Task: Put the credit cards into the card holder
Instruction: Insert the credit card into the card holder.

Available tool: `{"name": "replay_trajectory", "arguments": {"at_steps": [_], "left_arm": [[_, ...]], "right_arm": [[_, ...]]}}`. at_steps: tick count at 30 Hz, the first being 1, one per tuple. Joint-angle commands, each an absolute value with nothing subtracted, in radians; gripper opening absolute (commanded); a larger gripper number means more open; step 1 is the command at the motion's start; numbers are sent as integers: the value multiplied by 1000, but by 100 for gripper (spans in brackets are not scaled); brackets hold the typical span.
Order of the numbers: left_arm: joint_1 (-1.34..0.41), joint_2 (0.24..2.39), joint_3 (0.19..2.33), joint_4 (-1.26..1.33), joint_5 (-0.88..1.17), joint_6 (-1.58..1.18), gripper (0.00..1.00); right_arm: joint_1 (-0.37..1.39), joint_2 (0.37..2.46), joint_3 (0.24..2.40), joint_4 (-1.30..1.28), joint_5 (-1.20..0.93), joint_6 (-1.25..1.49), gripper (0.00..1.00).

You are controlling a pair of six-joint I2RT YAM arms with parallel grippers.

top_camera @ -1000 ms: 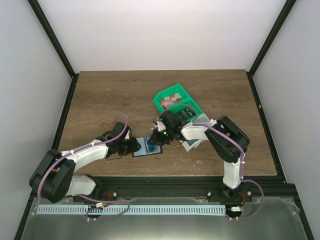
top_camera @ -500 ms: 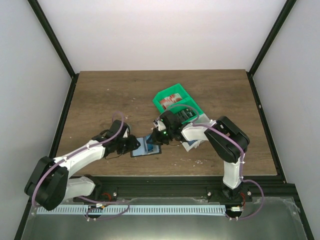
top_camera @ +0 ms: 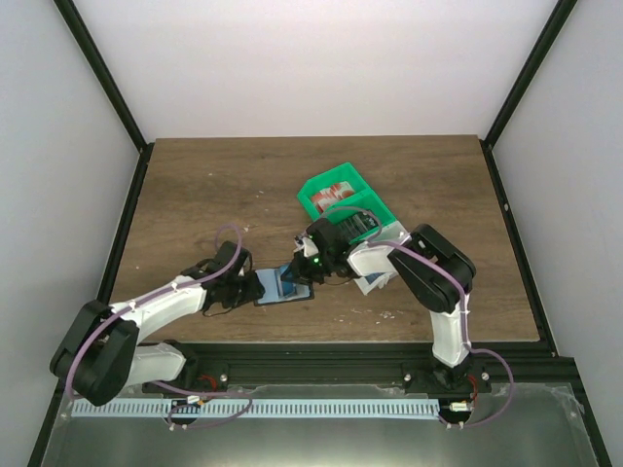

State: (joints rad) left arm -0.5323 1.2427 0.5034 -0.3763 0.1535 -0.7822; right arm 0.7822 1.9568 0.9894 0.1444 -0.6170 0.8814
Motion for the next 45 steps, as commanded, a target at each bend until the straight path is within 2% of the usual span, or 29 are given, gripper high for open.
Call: {"name": "replay_trajectory", "arguments": {"at_steps": [1,8,22,26,35,41,45], "left_arm": [[-528,1266,475,-366,130,-775,43],[-529,1267,461,-353,141,-762,42],[-529,1273,458,-361,116,-749,31],[-529,1277,462,-358,123,-750,30],[-529,1283,464,-350,131,-755,30],[-529,1283,468,-353,133,-756,31],[-529,1278,471,-356,132,-756,31]], "right_arm": [[796,2000,1026,151,-599,890,0],[817,2023,1029,185,-597,890,1],[829,2037,1023,276,-627,890,7],[842,2035,1020,294,-633,890,1],[842,2026,1017,316,-643,890,1],[846,1992,1055,165,-532,890,27],[852,1968,1064,111,-490,890,36]]}}
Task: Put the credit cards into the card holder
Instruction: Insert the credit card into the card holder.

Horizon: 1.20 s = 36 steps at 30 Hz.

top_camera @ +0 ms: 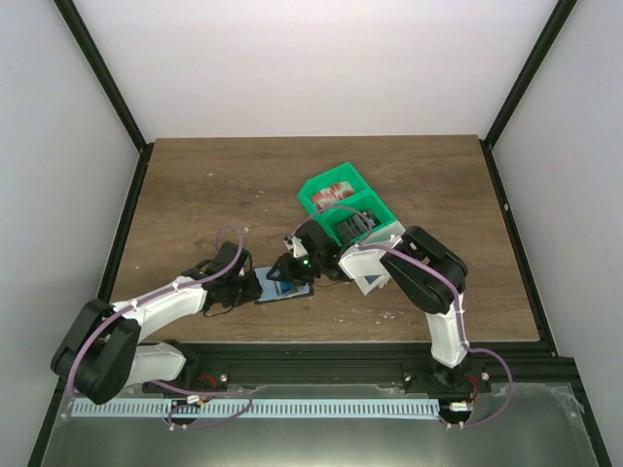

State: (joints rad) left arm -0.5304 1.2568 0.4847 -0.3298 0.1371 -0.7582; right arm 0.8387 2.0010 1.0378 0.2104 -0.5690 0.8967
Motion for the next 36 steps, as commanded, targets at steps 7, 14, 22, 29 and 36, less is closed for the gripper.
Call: {"name": "replay_trajectory", "arguments": {"at_steps": [7,14,22,29,36], "left_arm": [[-530,1273,471,-355,133,-757,31],[-529,1273,467,-352,136,-756,31],[-530,1278,463,-339,148,-758,30],[-529,1279,463,-335,152,-759,31],[-529,1276,463,-335,158,-761,31]], "right_arm": [[860,1921,1061,20,-424,890,49],[861,1877,1052,-21,-393,890,51],[860,1836,1029,-70,-366,890,50],[860,1799,1001,-94,-342,890,42],[860,1749,943,-94,-319,890,30]]}}
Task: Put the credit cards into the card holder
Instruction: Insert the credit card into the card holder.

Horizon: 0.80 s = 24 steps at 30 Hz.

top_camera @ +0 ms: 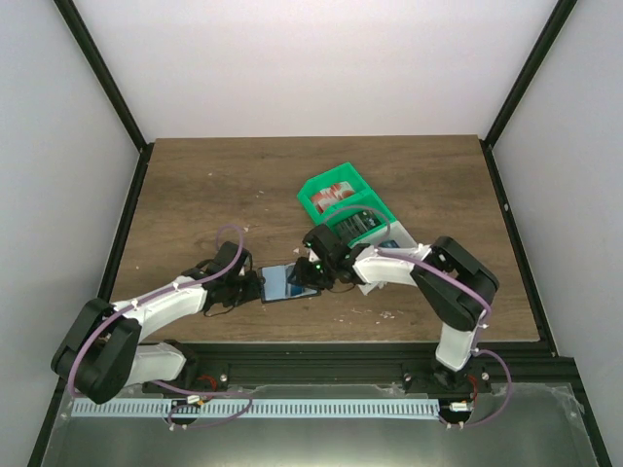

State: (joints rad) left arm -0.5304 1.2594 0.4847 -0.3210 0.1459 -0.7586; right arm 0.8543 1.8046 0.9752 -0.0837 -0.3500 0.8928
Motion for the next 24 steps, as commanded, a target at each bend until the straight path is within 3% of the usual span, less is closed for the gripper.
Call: {"name": "replay_trajectory", "arguments": {"at_steps": [1,8,19,24], "left_arm": [[-528,1277,463,-333,159,-760,31],[-529,1280,463,-331,162,-761,31],[-528,1291,460,-324,162,-762,31],[-529,1298,456,-321,161,-762,31]], "right_arm": [[860,1740,931,-87,-320,890,30],[860,1695,870,-50,-341,890,29],[858,1739,873,29,-362,890,2],[848,1759,870,53,-363,890,1]]}}
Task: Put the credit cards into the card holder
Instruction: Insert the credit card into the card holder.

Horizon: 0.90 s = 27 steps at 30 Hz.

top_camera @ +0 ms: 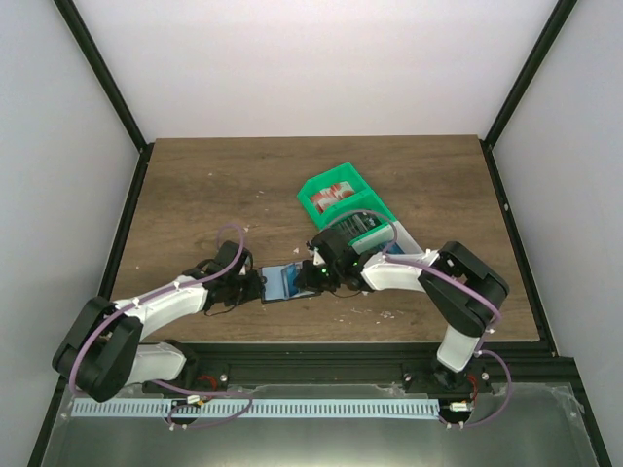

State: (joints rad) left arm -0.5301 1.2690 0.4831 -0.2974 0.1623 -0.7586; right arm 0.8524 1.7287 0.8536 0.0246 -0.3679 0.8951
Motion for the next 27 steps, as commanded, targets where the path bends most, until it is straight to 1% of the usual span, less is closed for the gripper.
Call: {"name": "replay_trajectory", "arguments": {"at_steps": [1,7,18,27], "left_arm": [[-528,1301,456,-321,161,-762,31],[-529,1305,455,-319,158,-761,30],[-529,1321,451,-316,151,-754,22],[-529,1319,448,-317,153,-754,22]], "right_arm": [[846,1759,866,64,-365,890,1],[842,1777,857,122,-389,890,1],[838,1815,850,189,-508,890,0],[843,1843,863,215,-509,890,0]]}}
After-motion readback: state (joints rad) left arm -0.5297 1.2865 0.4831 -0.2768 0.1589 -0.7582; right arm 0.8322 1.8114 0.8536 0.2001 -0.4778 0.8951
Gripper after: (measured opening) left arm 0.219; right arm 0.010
